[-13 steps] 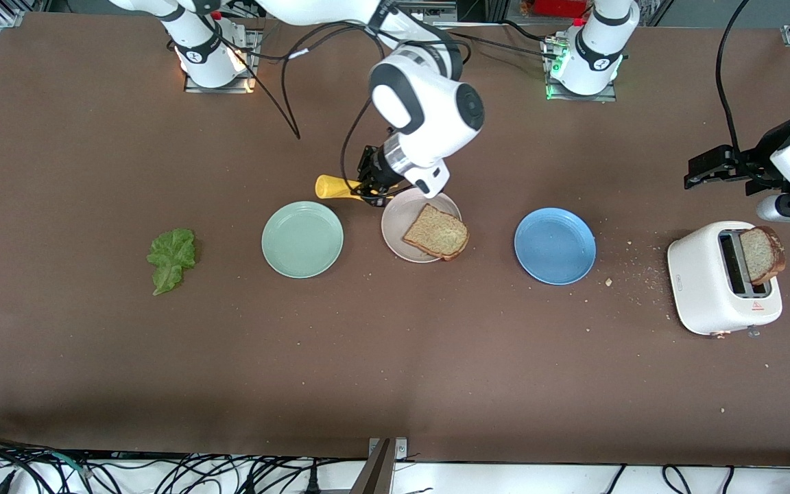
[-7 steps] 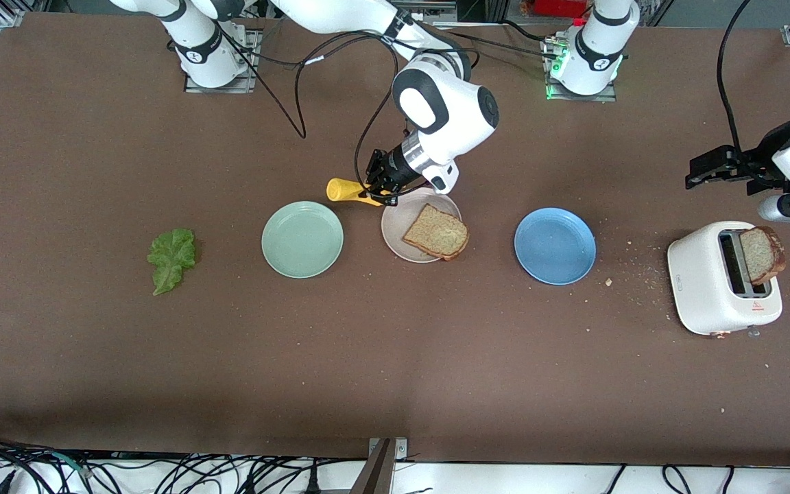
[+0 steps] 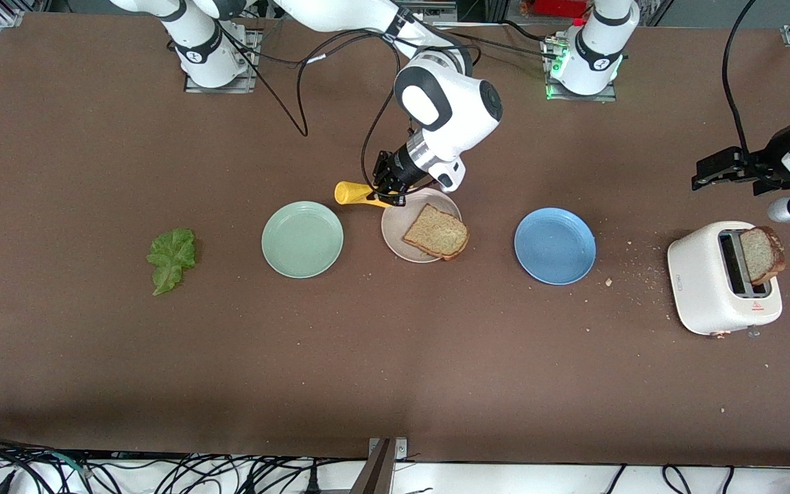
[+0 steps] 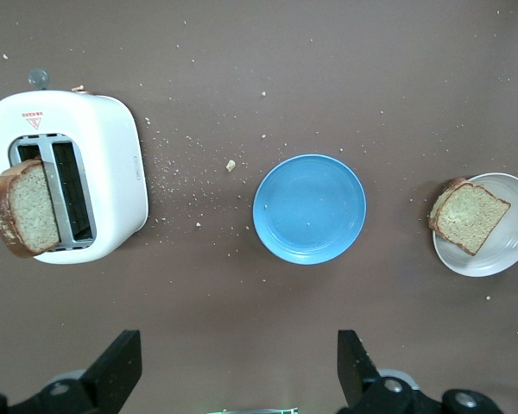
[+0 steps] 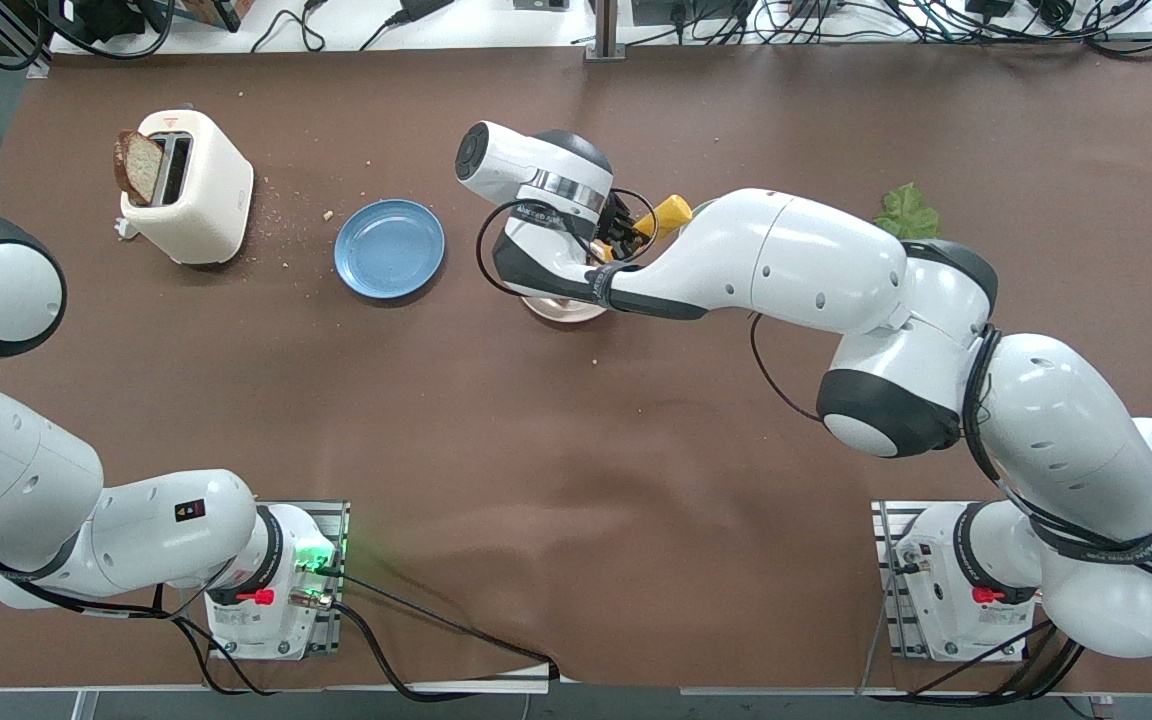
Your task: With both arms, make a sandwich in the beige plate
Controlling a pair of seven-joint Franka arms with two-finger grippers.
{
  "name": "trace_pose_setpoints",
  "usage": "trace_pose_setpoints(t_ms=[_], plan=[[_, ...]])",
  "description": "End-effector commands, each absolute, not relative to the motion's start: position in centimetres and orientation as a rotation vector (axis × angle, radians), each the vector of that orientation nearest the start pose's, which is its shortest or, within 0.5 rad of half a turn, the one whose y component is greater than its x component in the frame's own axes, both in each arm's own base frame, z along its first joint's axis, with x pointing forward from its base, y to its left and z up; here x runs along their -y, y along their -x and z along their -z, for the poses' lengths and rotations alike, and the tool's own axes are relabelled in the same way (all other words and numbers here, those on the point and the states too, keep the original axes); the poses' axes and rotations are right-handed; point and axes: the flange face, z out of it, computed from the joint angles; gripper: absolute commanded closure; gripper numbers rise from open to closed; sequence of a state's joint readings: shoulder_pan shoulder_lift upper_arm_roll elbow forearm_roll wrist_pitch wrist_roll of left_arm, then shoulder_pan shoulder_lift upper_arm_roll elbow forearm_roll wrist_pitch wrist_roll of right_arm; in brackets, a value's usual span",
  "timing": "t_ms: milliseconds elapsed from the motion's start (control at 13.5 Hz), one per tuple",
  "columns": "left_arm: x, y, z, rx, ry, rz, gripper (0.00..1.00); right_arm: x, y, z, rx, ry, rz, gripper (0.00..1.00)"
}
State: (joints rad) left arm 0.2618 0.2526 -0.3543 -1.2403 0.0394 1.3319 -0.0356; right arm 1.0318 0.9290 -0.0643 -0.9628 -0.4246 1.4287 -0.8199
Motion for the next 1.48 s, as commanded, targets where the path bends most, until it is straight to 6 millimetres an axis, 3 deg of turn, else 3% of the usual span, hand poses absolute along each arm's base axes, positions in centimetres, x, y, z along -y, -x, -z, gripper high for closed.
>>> trace_pose_setpoints(t_ms=[0, 222, 371, 667, 741, 815, 890, 1112, 1260, 1409], plan=[[1.7, -60.2, -62.8, -0.062, 3.151, -0.168, 0.00, -59.3, -42.9, -29.3, -2.056, -1.524, 0.520, 1.00], [1.7, -60.3, -62.8, -0.063, 3.152, -0.155, 0.00, -59.0, -43.2, -29.8, -2.060, -1.525, 0.523, 1.00], [0.1, -60.1, -63.1, -0.020, 3.154, -0.153, 0.00, -58.6, -43.4, -31.0, -2.092, -1.588, 0.535, 1.00], [0.3, -60.1, -62.4, -0.021, 3.152, -0.186, 0.00, -54.6, -48.0, -34.6, -2.220, -1.870, 0.547, 1.00], [0.1, -60.1, -62.2, -0.014, 3.152, -0.194, 0.00, -53.7, -48.8, -36.6, -2.232, -1.947, 0.523, 1.00], [-0.2, -60.1, -62.3, -0.009, 3.152, -0.192, 0.00, -52.0, -50.3, -38.8, -2.245, -2.051, 0.501, 1.00], [-0.2, -60.2, -62.2, -0.006, 3.151, -0.189, 0.00, -48.7, -52.8, -40.4, -2.259, -2.212, 0.506, 1.00], [0.6, -60.3, -62.3, -0.026, 3.129, -0.178, 0.00, -43.4, -56.8, -43.0, -2.312, -2.520, 0.466, 1.00], [0.8, -60.3, -62.1, -0.032, 3.121, -0.183, 0.00, -38.5, -60.5, -44.0, -2.332, -2.810, 0.384, 1.00], [0.8, -60.2, -62.2, -0.032, 3.120, -0.188, 0.00, -35.1, -62.7, -44.7, -2.367, -3.012, 0.288, 1.00]])
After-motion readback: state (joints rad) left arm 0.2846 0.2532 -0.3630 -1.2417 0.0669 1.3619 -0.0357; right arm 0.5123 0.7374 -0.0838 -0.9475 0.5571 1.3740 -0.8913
